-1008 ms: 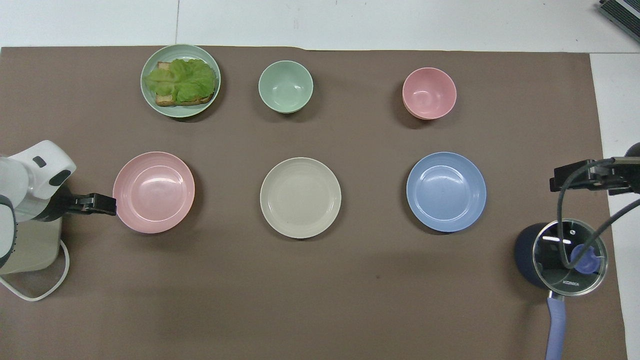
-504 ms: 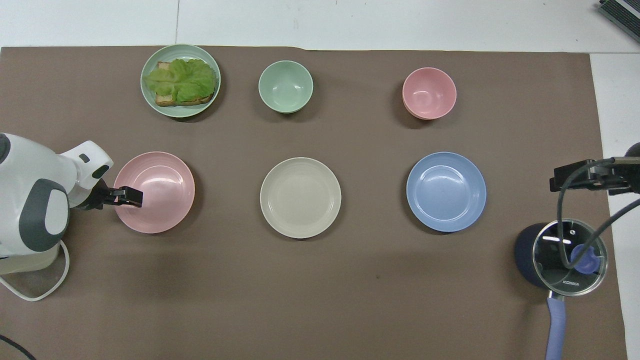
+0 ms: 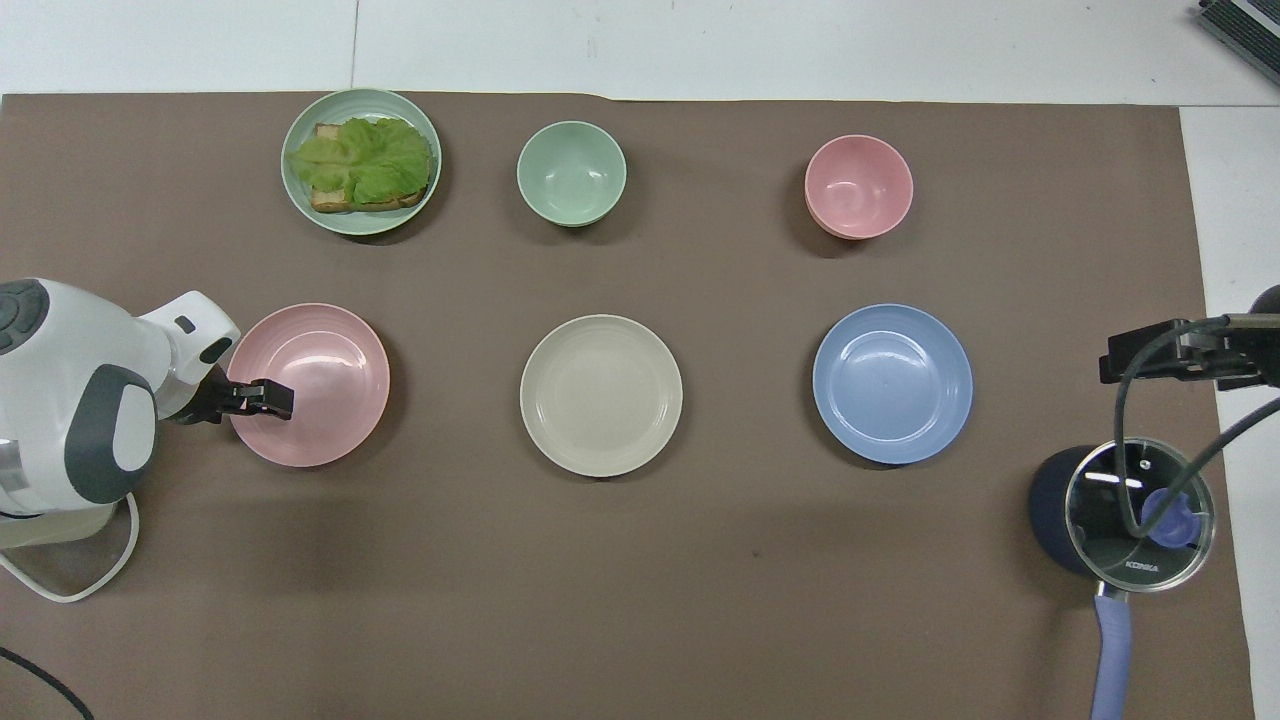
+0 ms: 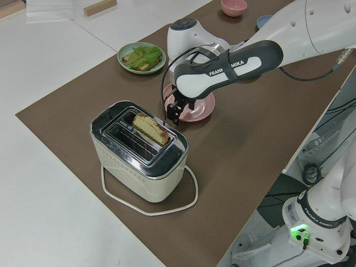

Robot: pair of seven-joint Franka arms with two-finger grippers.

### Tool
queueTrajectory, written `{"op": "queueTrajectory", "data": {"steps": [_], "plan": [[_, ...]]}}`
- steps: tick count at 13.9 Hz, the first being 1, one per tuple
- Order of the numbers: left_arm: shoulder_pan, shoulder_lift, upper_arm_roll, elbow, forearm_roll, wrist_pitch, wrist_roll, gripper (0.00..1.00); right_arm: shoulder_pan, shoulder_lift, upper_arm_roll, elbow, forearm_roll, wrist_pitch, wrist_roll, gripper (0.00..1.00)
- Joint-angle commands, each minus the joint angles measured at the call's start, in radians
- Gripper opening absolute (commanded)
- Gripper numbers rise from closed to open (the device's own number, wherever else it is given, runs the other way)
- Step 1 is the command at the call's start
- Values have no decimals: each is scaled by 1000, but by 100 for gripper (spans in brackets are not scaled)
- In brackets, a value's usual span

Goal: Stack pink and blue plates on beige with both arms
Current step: 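Reach the left gripper to the pink plate rim and grasp it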

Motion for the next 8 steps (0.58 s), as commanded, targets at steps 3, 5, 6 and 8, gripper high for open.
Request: {"op": "queueTrajectory", "data": {"steps": [3,5,6,8], "plan": [[4,-10,2,-10,-9,14,7,0,-12,-28,5,-34,-6,21,-16,100],[6,-8,2,8,-9,-26,6,0,-12,-28,5,-34,-6,21,-16,100],[6,-10,1,28,-9,-69,7,0,-12,-28,5,-34,-6,21,-16,100],[1,-14,-1,107,-30,-207,7,0,-12,-28,5,-34,-6,21,-19,100]]}}
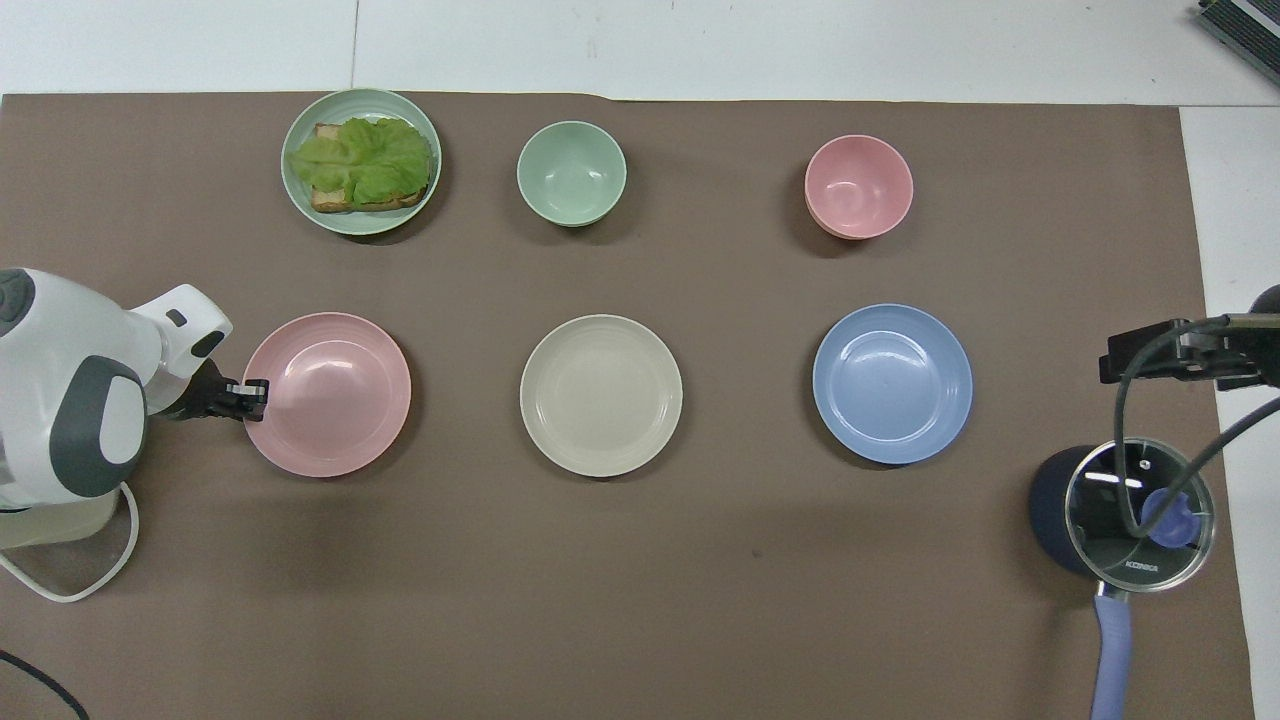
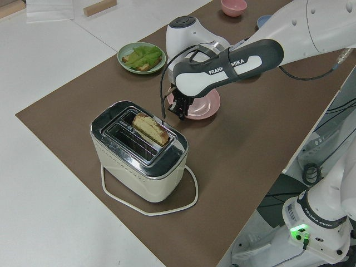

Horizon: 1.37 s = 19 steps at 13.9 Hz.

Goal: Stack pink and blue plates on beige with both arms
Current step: 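Carry the pink plate with the left gripper onto the beige plate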

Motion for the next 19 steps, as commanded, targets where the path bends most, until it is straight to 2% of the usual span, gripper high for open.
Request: {"op": "queueTrajectory", "data": {"steps": [1,4,9,12,15,19], "plan": [[-1,-9,1,109,-54,-187,7,0,-12,-30,5,-34,-6,19,-19,100],[-11,-16,-1,160,-124,-275,-2,0,-12,-30,5,-34,-6,19,-19,100],[-98,-22,-16,167,-233,-278,-45,0,-12,-30,5,-35,-6,19,-19,100],[-182,-30,-15,155,-310,-252,-59,0,-12,-34,5,-40,-6,19,-17,100],[-271,-32,-16,146,-321,-190,-92,0,-12,-34,5,-41,-5,19,-17,100],[-411,-29,-16,140,-348,-82,-239,0,-12,-34,5,-41,-6,20,-17,100]]}}
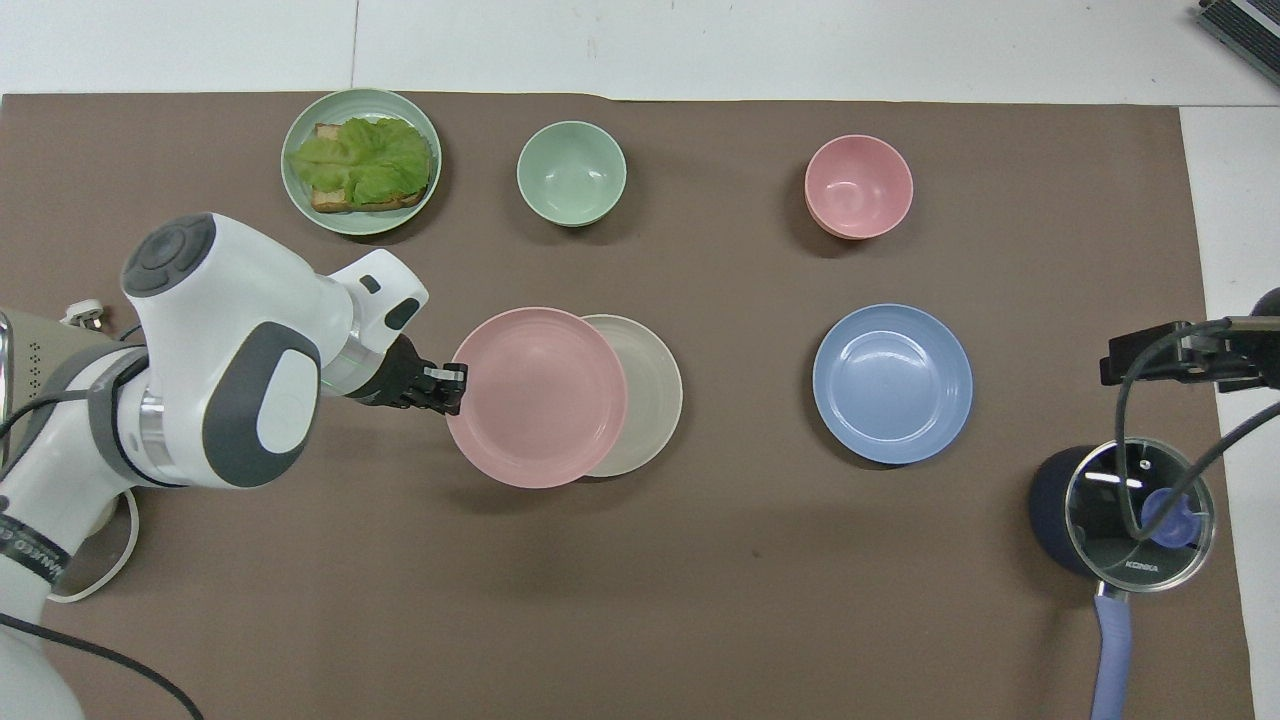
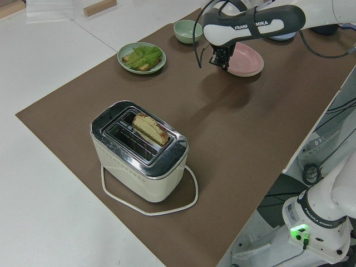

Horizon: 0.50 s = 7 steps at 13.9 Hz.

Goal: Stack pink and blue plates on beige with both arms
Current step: 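Carry the pink plate with the left gripper onto the beige plate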

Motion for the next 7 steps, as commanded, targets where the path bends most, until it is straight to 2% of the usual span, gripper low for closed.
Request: {"op": "queueTrajectory", "data": {"steps": [1,3,7], "plan": [[-102,2,16,-22,-33,100,-75,0,-12,-29,5,-37,-6,21,-17,100],[-148,40,18,-49,-35,210,-125,0,-12,-29,5,-37,-6,19,-17,100],[-149,68,18,-54,-36,228,-126,0,-12,-29,5,-37,-6,21,-17,100]]}}
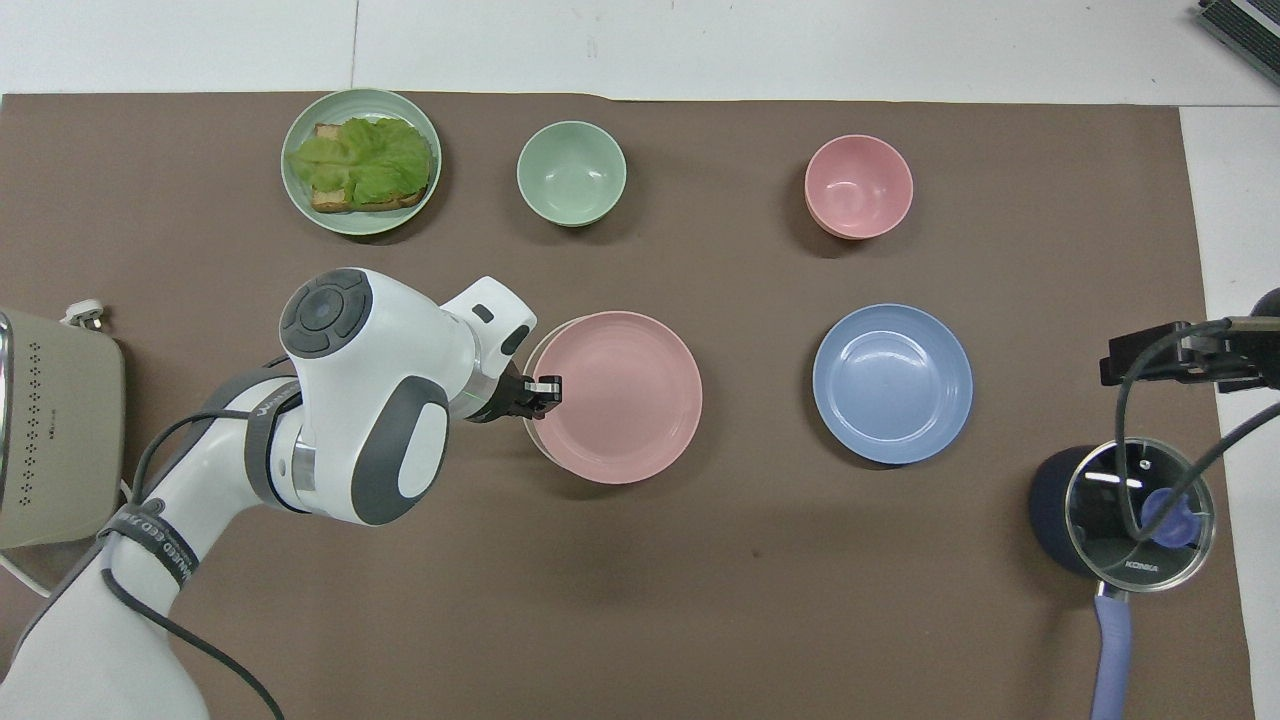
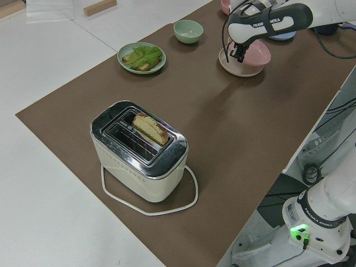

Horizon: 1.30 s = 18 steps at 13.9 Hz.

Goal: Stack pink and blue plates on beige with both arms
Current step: 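Release the pink plate and withdraw the left gripper to rest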

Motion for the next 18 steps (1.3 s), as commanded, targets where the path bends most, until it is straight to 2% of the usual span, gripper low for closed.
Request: {"op": "queueTrajectory", "data": {"steps": [1,4,5,6,10,12,15,18], "plan": [[-8,9,13,-16,-22,23,1,0,-12,-29,5,-36,-6,19,-17,100],[-8,9,13,-16,-23,23,1,0,-12,-29,5,-36,-6,19,-17,100],[-7,9,13,-16,-22,25,3,46,-12,-29,5,-36,-6,20,-17,100],[-7,10,14,-12,-22,26,1,98,-12,-29,5,-36,-6,21,-17,100],[2,12,19,1,-8,14,3,100,-12,-30,5,-36,-6,19,-17,100],[30,-11,27,4,1,-21,9,100,-12,-30,5,-37,-5,20,-17,100],[128,-26,25,67,104,-165,38,100,-12,-35,5,-59,-5,43,-26,100],[263,-65,25,109,156,-280,170,100,-12,-38,5,-96,-5,88,-26,100]]}}
